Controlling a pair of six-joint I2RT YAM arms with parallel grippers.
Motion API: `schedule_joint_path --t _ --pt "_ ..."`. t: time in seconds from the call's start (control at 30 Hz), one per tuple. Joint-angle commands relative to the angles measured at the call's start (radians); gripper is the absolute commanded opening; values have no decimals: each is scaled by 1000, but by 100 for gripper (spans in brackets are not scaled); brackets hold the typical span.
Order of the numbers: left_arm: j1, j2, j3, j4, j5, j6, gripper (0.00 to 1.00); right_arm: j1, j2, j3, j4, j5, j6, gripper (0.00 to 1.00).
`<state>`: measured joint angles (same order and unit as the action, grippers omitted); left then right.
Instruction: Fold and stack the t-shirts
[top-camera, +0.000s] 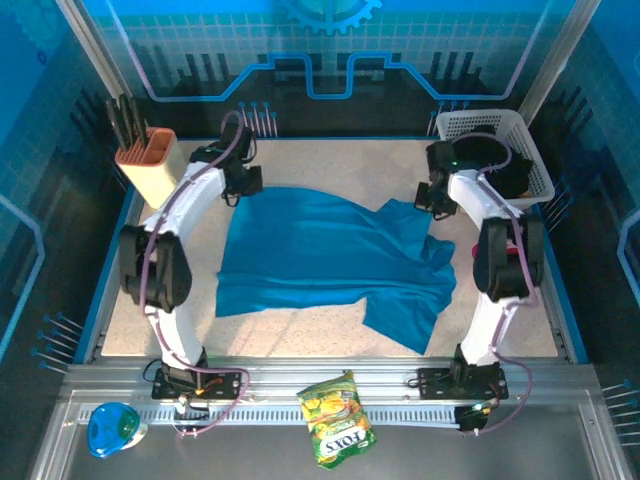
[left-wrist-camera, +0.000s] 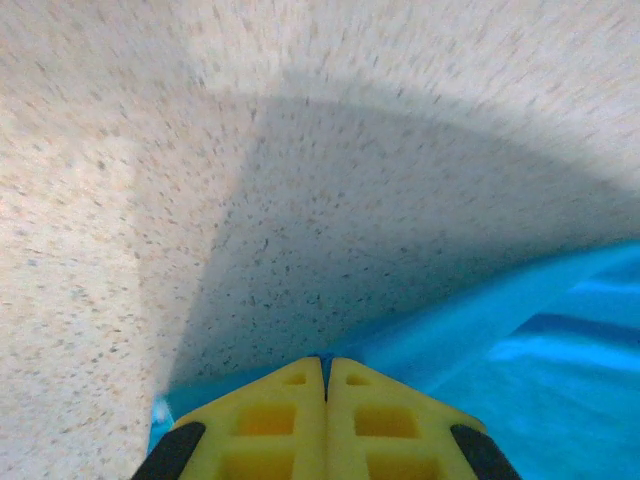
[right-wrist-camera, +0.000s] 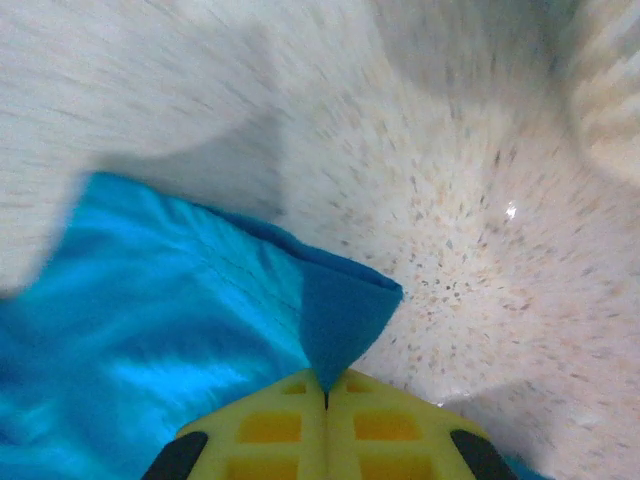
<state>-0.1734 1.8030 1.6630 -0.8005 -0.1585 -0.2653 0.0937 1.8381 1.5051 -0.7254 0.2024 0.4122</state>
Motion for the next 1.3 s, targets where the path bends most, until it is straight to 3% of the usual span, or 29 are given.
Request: schedule_joint_path --t 0.0,0.3,0.53,0.7,0.87,0.93,1.27 --pt "-6 -173 67 -68 18 -53 0 32 -245 -11 34 -20 -106 0" --pt "-6 -522 148 -217 48 -103 0 89 -673 29 -33 -53 -282 0" --pt "-6 -748 294 -321 105 -111 0 117 -849 301 -180 -93 -327 0" --pt "-6 -879 417 -360 158 -95 0 118 -874 620 -321 -154 -326 0" --pt "-6 -933 608 -458 132 -93 1 97 -805 1027 -486 -209 -313 0" --pt "-6 -937 668 -489 124 -88 1 80 -793 1113 -500 -222 -308 0" --pt "-28 -909 684 -478 49 -37 4 71 -771 1042 -395 -126 -337 0"
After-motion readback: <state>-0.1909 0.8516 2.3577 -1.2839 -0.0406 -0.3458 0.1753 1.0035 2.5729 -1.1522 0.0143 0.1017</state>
